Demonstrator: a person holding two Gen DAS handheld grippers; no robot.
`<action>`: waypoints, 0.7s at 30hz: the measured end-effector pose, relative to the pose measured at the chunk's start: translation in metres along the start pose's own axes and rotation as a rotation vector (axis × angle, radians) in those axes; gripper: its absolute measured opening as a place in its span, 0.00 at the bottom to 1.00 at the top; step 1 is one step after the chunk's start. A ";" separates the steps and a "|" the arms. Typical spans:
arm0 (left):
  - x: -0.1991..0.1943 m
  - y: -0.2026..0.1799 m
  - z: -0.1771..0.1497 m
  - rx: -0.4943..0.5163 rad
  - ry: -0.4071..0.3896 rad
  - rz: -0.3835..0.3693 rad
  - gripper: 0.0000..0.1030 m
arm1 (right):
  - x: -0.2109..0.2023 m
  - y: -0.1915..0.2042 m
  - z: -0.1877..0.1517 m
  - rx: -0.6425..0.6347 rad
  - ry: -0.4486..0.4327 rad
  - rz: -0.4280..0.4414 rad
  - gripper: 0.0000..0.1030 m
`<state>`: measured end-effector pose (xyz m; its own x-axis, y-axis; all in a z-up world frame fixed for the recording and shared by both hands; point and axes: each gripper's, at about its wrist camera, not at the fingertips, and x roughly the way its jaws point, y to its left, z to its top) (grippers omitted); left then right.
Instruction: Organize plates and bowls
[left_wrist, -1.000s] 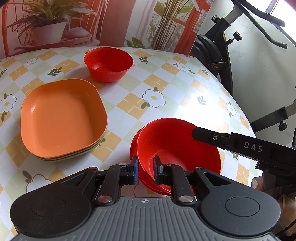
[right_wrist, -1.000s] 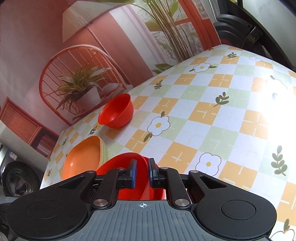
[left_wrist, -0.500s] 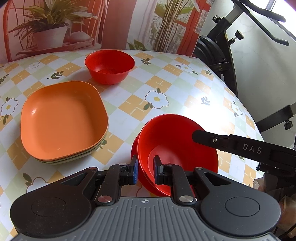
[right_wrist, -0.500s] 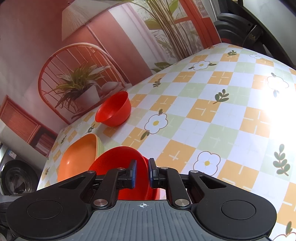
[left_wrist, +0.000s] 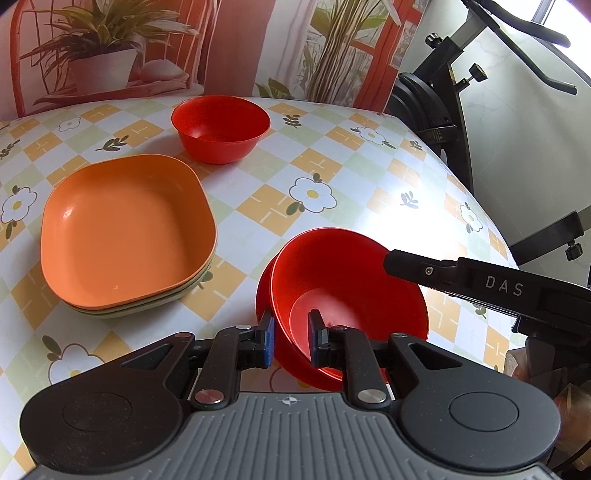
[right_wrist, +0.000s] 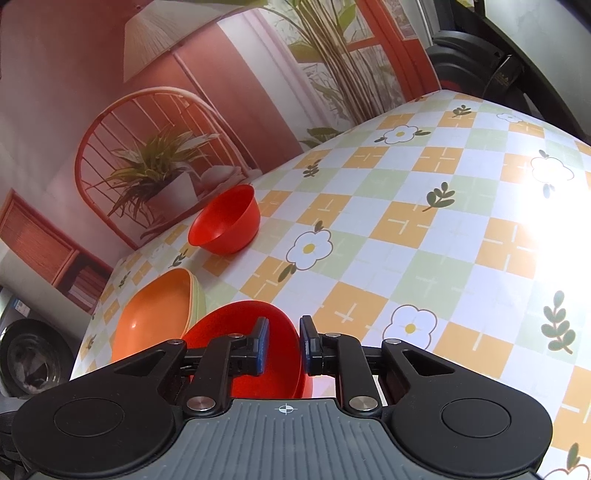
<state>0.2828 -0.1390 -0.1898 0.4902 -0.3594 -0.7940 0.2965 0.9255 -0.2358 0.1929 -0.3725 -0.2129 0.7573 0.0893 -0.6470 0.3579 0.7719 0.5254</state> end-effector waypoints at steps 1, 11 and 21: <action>0.000 0.001 0.000 -0.005 0.000 0.000 0.18 | 0.000 0.000 0.000 0.000 0.000 0.000 0.17; -0.008 0.011 -0.004 -0.054 -0.022 -0.001 0.33 | -0.004 0.004 0.002 -0.012 -0.013 0.001 0.17; -0.033 0.034 0.009 -0.150 -0.088 -0.017 0.33 | -0.025 0.012 0.026 -0.033 -0.082 0.016 0.17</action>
<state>0.2840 -0.0963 -0.1668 0.5579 -0.3777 -0.7389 0.1825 0.9245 -0.3348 0.1925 -0.3821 -0.1766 0.8052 0.0511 -0.5909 0.3283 0.7913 0.5158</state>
